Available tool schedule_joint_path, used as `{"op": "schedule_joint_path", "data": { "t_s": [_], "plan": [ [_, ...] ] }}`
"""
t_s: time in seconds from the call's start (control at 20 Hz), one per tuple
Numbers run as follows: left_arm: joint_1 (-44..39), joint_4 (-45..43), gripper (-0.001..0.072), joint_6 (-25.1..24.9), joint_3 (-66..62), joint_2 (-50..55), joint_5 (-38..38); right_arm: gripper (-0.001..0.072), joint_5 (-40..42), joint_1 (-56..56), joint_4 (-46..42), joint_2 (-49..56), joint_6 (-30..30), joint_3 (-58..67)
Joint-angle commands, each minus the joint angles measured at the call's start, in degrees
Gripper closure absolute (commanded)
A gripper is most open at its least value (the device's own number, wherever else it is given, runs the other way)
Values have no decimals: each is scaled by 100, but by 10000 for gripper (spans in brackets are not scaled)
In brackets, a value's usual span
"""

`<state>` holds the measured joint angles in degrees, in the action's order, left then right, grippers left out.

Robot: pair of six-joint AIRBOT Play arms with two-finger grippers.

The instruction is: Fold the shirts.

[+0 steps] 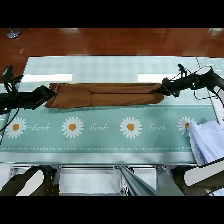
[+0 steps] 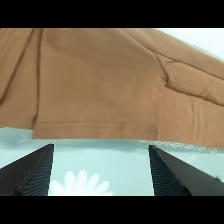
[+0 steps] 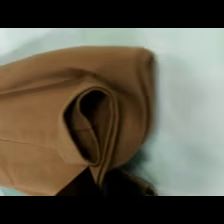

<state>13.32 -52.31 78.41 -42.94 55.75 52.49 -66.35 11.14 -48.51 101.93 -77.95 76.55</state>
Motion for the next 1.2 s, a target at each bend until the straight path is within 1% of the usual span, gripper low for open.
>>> {"op": "schedule_joint_path", "data": {
  "t_s": [0.0,0.05,0.1,0.15,0.2,0.3,0.35,0.45,0.5,0.55,0.7,0.9,1.15],
  "plan": [
    [-225,28,68,50,22,-42,-85,691,-562,-42,13,-35,131,238],
    [-240,59,451,184,2,-44,70,691,-756,24,-9,-170,201,232],
    [-273,146,666,55,-26,-44,197,691,-898,66,-118,-404,321,190],
    [-350,225,682,-111,-57,-48,205,692,-920,105,-358,-684,323,94],
    [-472,280,683,-131,-85,-46,153,694,-890,166,-540,-1047,308,-107],
    [-953,269,685,-140,-146,-39,-188,694,-721,358,-437,-1878,398,-726],
    [-1333,61,685,-22,-184,-26,-494,695,-601,455,-308,-2330,485,-1069],
    [-2212,-638,685,686,-280,127,-1241,694,-461,636,-192,-3296,490,-1692],
    [-2629,-859,685,925,-387,319,-1537,693,-452,702,-192,-3794,433,-1934],
    [-3034,-944,685,999,-592,623,-1690,692,-448,737,-225,-4240,345,-2107],
    [-4006,-942,685,999,-1626,1915,-1615,692,-520,730,-476,-5353,-195,-2402],
    [-4924,-839,684,1005,-3189,3650,-1447,692,-667,721,-470,-5989,-319,-2430],
    [-5821,269,684,1032,-4527,5090,-953,691,-721,721,-280,-6199,-343,-2428]
  ]
}}
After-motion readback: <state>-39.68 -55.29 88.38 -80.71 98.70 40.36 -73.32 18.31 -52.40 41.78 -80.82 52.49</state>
